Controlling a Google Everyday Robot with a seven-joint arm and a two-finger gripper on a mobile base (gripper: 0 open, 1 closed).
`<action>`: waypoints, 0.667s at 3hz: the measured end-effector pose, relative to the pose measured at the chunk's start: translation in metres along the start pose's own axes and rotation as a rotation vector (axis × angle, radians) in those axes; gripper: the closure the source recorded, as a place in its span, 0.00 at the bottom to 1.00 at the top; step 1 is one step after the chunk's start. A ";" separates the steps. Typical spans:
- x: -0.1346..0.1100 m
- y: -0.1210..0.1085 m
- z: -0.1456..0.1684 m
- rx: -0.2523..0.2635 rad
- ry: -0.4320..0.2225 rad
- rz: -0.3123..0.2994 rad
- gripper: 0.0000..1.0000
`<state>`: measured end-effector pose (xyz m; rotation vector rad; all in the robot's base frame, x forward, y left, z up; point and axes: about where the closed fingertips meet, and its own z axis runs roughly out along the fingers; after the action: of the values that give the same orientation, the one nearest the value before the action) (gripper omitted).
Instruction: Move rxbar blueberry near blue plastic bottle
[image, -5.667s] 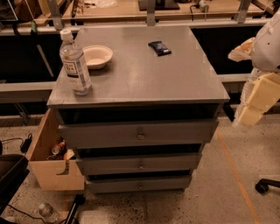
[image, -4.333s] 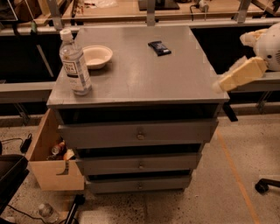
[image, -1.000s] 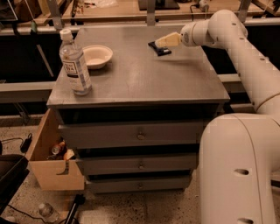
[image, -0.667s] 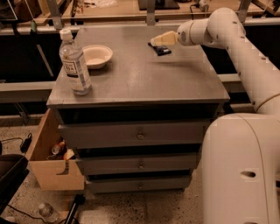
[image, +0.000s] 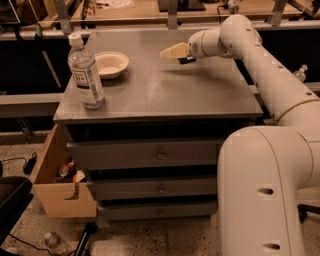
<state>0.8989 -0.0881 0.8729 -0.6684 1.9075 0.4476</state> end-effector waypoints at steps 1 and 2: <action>0.022 -0.011 0.015 0.048 0.082 -0.014 0.00; 0.048 -0.021 0.026 0.076 0.156 -0.016 0.17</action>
Offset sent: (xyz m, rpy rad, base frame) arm 0.0272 -0.0318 -0.0817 -0.2095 0.1513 -0.1003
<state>0.9145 -0.1011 0.8185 -0.6850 2.0535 0.3189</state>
